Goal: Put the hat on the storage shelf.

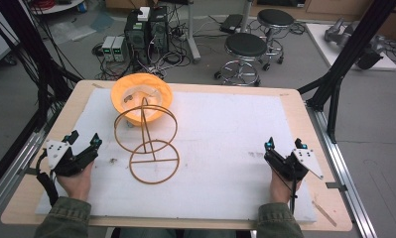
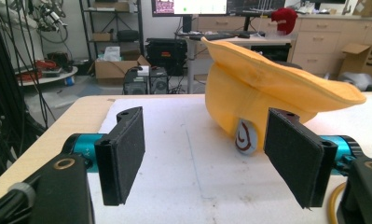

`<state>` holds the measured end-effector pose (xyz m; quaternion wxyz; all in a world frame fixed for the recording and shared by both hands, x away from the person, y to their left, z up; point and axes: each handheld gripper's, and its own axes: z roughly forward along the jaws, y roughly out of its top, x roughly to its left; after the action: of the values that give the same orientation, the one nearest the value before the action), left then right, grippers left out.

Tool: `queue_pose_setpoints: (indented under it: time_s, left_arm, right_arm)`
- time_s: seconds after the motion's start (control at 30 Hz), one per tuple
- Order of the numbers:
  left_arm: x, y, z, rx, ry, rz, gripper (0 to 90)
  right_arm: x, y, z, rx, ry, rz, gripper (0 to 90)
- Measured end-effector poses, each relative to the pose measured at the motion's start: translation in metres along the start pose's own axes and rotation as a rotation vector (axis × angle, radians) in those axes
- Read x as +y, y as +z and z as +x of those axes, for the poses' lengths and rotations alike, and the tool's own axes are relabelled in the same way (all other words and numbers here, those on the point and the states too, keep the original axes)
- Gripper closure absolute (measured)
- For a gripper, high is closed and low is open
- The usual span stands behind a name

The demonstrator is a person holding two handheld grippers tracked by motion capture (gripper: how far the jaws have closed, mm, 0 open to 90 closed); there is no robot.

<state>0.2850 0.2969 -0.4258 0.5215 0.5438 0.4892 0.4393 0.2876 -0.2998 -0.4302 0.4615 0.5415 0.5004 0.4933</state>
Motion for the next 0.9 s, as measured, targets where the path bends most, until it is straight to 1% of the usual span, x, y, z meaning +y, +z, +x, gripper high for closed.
queue_pose_setpoints:
  time_s: [0.03,0.1,0.13,0.2,0.23,0.27,0.3,0.33,0.37,0.43,0.5,0.53,0.6,0.77,0.8,0.83,0.9]
  left_arm:
    - [0.001,0.000,-0.001,0.001,-0.002,-0.009,28.8]
    - [0.002,-0.001,-0.001,0.000,0.000,-0.011,28.4]
    - [0.003,0.000,-0.002,-0.004,0.001,-0.011,28.0]
    - [0.005,0.000,-0.004,-0.005,-0.002,-0.012,27.9]
    - [0.008,0.000,-0.004,0.001,-0.011,-0.014,27.7]
    - [0.008,0.000,-0.004,0.001,-0.011,-0.014,27.2]
    - [0.010,0.001,-0.005,0.004,-0.010,-0.017,27.2]
    - [0.015,0.003,-0.006,0.009,0.002,-0.022,26.9]
    - [0.015,0.003,-0.006,0.009,0.002,-0.022,27.1]
    - [0.021,0.005,-0.008,0.013,0.009,-0.032,28.1]
    - [0.027,0.009,-0.012,0.011,0.015,-0.047,28.1]
    - [0.030,0.011,-0.013,0.010,0.018,-0.054,28.0]
    - [0.035,0.016,-0.015,0.006,0.031,-0.056,28.1]
    - [0.047,0.029,-0.016,0.002,0.032,-0.069,28.7]
    - [0.049,0.031,-0.016,-0.002,0.028,-0.071,28.8]
    - [0.051,0.033,-0.015,-0.007,0.028,-0.066,29.0]
    - [0.054,0.038,-0.015,-0.020,0.023,-0.061,29.4]
  right_arm:
    - [0.000,0.000,-0.001,0.007,0.002,-0.003,9.9]
    - [0.001,-0.001,-0.001,0.012,0.005,-0.011,9.9]
    - [0.001,-0.001,0.000,0.025,0.004,-0.015,9.9]
    - [0.001,-0.001,0.003,0.036,-0.008,-0.017,9.9]
    - [0.000,-0.001,0.004,0.043,-0.009,-0.017,9.9]
    - [0.000,-0.001,0.004,0.050,-0.011,-0.016,9.9]
    - [0.000,-0.001,0.004,0.050,-0.011,-0.016,9.9]
    - [0.000,-0.001,0.005,0.057,-0.008,-0.017,9.9]
    - [0.000,-0.001,0.005,0.057,-0.008,-0.017,9.9]
    - [0.000,0.000,0.004,0.067,0.009,-0.011,9.9]
    - [0.000,0.000,0.003,0.073,0.017,-0.014,9.9]
    - [0.000,0.000,0.003,0.081,0.029,-0.016,9.9]
    - [0.000,0.000,0.002,0.087,0.044,-0.024,9.9]
    - [0.000,0.000,0.002,0.091,0.043,-0.026,9.8]
    - [0.000,0.000,0.003,0.091,0.050,-0.025,9.8]
    - [0.000,0.001,0.002,0.095,0.041,-0.028,9.9]
    - [0.000,0.002,0.002,0.101,0.047,-0.025,9.8]
